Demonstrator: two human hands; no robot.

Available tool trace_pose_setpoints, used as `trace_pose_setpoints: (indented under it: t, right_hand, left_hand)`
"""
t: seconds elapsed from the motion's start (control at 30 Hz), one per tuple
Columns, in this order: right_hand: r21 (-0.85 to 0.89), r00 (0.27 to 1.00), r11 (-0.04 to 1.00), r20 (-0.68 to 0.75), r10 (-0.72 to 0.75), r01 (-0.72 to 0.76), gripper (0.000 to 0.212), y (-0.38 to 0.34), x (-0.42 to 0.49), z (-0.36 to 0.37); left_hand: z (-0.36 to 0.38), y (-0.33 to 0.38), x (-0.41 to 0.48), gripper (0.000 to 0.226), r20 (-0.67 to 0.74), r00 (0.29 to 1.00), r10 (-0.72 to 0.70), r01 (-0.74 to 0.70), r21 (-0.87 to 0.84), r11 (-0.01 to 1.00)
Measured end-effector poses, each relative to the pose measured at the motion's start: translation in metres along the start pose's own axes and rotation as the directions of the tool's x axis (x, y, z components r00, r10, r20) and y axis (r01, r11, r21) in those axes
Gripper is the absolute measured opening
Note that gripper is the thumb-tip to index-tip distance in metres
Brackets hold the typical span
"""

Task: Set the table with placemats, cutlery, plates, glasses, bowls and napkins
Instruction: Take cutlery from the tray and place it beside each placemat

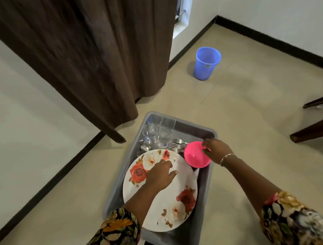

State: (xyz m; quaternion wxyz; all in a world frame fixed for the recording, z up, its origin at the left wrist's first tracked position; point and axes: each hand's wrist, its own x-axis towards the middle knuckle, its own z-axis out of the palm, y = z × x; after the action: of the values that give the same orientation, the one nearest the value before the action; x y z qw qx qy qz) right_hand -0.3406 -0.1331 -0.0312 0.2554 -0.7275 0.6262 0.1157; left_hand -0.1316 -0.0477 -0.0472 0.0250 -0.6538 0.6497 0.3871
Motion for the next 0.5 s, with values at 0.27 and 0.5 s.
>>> trace_pose_setpoints:
  t: [0.27,0.5]
  right_hand:
    - [-0.066,0.988,0.998,0.156,0.012,-0.002,0.034,-0.013,0.111,0.032]
    - [-0.29,0.949,0.948,0.241,0.204,-0.13,0.042,-0.033,0.157,0.059]
  left_hand:
    - [0.028,-0.008,0.093,0.035,0.114,0.993,-0.022,0.044,-0.192,0.98]
    - [0.051,-0.009,0.133,0.032,0.165,0.974,-0.153,0.209,-0.413,0.887]
